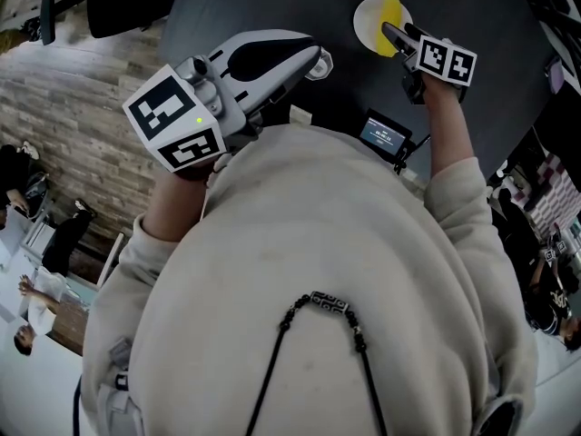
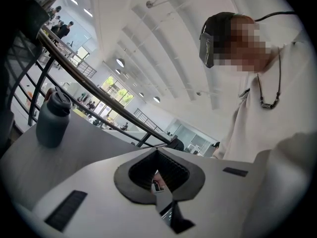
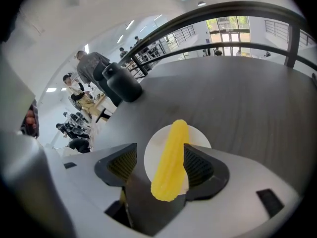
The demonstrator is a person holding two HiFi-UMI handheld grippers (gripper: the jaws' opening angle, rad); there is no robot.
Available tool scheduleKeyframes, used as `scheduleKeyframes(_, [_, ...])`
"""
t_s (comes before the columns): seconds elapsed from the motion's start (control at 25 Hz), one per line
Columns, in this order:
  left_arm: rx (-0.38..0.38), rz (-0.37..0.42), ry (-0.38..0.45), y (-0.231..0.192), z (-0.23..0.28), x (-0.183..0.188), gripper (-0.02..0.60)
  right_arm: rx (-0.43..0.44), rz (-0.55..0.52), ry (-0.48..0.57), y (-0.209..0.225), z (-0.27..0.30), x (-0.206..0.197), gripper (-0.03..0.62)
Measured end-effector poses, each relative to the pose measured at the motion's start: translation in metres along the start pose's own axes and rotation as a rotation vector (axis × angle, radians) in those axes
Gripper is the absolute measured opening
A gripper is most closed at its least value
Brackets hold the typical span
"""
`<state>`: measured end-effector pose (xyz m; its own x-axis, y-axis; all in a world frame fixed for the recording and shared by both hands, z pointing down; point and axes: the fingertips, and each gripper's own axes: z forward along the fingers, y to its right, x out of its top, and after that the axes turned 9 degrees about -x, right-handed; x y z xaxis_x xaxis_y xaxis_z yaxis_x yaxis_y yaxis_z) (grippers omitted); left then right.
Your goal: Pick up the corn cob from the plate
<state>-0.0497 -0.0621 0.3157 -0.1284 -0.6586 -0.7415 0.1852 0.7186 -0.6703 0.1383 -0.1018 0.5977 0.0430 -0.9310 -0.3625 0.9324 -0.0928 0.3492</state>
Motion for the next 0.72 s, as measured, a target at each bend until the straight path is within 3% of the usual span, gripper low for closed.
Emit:
scheduleKeyframes(0.52, [0.017, -0.018, 0.010, -0.004, -0.007, -0.002, 0.003, -0.133, -0.030, -0.131, 0.023, 0.037, -0.029, 0.305])
scheduleKeyframes(0.72, [0.024, -0.024, 0.009, -0.006, -0.008, -0.003, 0.003, -0.129, 0.007, -0.128, 0.022, 0.046, -0.031, 0.302])
